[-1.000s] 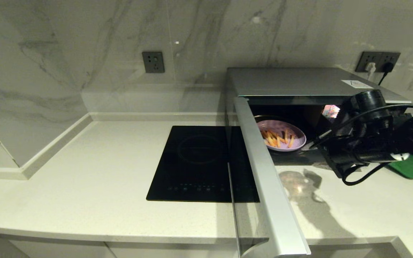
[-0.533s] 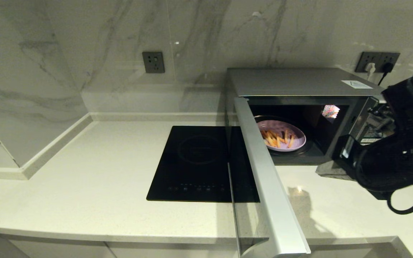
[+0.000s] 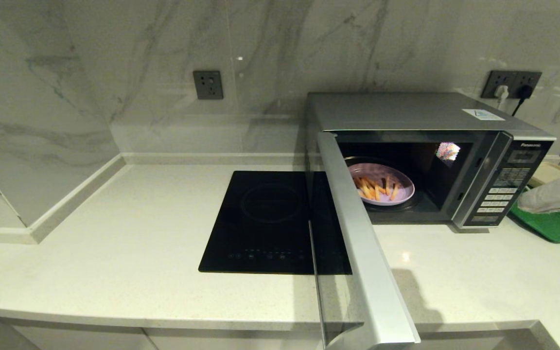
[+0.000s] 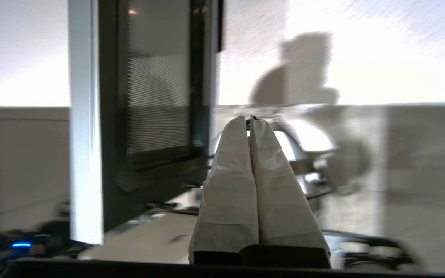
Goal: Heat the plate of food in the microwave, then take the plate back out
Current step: Close the microwave oven
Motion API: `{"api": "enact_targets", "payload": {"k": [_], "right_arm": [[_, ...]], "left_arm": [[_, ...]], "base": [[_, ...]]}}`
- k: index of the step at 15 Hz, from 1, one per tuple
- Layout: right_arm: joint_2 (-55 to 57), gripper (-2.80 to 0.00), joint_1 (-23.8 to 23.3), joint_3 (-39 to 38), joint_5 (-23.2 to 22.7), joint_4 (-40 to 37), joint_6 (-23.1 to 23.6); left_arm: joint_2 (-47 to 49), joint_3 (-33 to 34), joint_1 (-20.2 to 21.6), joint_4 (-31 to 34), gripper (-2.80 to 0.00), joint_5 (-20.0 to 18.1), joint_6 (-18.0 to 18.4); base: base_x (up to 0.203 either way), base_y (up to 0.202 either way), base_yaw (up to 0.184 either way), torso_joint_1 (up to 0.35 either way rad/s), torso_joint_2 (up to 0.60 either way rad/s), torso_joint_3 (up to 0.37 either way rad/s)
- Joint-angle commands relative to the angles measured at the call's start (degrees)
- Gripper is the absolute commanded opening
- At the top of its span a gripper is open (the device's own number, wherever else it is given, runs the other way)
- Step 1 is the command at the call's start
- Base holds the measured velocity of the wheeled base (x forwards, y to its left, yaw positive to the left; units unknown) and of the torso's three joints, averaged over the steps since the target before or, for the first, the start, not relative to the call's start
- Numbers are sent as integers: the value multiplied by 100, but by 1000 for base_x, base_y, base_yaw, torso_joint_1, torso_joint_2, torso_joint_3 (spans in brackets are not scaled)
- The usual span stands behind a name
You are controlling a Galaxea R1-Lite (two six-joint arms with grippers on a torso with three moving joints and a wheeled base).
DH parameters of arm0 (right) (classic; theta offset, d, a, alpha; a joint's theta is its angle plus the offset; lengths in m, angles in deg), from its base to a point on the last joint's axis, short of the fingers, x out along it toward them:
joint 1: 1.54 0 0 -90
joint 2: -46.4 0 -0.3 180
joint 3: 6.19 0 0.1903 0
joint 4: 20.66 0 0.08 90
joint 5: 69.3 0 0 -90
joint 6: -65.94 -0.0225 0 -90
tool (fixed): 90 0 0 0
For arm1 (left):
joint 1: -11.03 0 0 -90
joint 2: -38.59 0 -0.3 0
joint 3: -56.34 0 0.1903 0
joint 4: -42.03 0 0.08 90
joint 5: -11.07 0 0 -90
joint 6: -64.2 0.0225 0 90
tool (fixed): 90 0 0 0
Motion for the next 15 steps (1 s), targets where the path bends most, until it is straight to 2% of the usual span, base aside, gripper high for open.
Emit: {"api": "enact_targets", "payload": {"k": [1, 3, 6, 15], "right_arm": [[364, -280, 252, 703, 344, -313, 374], [588, -280, 605, 1183, 419, -317, 623], [893, -280, 1204, 1269, 621, 2, 1259], [1588, -280, 2623, 1270, 823, 150, 1308]], "left_arm": [[0, 1, 0, -2, -280, 2, -5], [0, 1, 0, -6, -280, 2, -4], [0, 1, 0, -6, -280, 2, -4], [0, 1, 0, -4, -280, 2, -6]], "base": [[0, 0, 0, 0, 0, 0], [0, 0, 0, 0, 0, 0], [0, 0, 0, 0, 0, 0], [0, 0, 0, 0, 0, 0]]}}
